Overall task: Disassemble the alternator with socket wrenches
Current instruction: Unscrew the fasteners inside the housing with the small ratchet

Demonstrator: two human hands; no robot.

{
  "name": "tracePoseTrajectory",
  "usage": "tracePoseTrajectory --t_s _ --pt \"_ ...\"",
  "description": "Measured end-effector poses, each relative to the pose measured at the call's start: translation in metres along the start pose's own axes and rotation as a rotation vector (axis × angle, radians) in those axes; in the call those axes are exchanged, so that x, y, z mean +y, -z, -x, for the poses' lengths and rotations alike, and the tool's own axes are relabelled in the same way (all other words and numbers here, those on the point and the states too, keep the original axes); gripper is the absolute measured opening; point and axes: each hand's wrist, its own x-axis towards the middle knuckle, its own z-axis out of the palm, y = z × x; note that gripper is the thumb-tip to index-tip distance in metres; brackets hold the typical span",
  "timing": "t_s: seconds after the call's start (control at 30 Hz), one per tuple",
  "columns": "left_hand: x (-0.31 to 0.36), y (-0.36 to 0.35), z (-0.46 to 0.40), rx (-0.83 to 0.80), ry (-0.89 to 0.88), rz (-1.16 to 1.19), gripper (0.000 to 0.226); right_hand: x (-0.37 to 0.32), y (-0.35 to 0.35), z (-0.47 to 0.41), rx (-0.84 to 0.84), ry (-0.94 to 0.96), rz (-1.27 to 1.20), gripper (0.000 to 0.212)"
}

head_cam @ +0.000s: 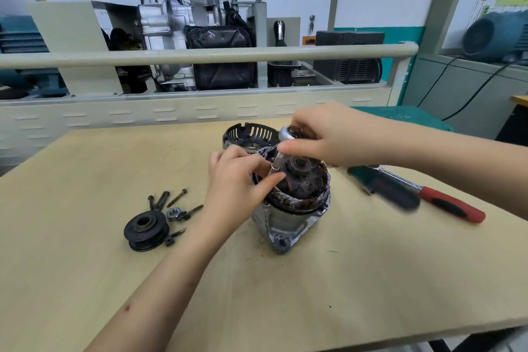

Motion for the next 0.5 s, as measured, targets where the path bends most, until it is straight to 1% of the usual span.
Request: tracePoseTrajectory --t_s 0.07,0.1,0.17,0.23,0.27,0.33,0.37,0.4,0.43,0.5 --pt "0.002 -0.001 0.000 0.014 -0.005 -0.040 0.021 0.001 -0.002 0.001 0.034 -0.004 -0.038 0.045" --pt "0.001 0.001 0.000 -0.010 -0.010 -0.018 0.019 0.001 -0.001 0.003 0.028 0.031 -0.058 0.039" --pt "-0.003 0.005 -0.001 -0.136 0.005 0.112 0.018 0.002 0.002 0.006 -0.035 0.113 -0.058 0.027" --pt "-0.005 0.008 -0.002 -0.228 0.043 0.231 0.010 0.001 0.004 0.006 -0.075 0.147 -0.009 0.024" --pt "-0.004 0.007 -0.003 -0.216 0.053 0.202 0.009 0.000 0.004 0.006 -0.067 0.142 0.036 0.025" --pt "-0.001 0.004 -0.004 -0.145 0.049 0.059 0.022 -0.003 0.003 0.004 -0.031 0.088 0.092 0.040" --pt "0.000 0.003 -0.005 -0.120 0.040 0.009 0.027 -0.004 0.003 0.005 -0.019 0.049 0.069 0.047" --pt "0.001 0.003 -0.005 -0.113 0.037 -0.006 0.028 -0.005 0.002 0.005 -0.012 0.035 0.046 0.049" --pt "0.000 0.004 -0.006 -0.128 0.041 0.019 0.024 -0.003 0.001 0.006 -0.005 0.058 0.041 0.044" --pt "-0.004 0.009 -0.006 -0.219 0.096 0.171 0.012 0.000 0.002 0.006 -0.035 0.109 0.039 0.026"
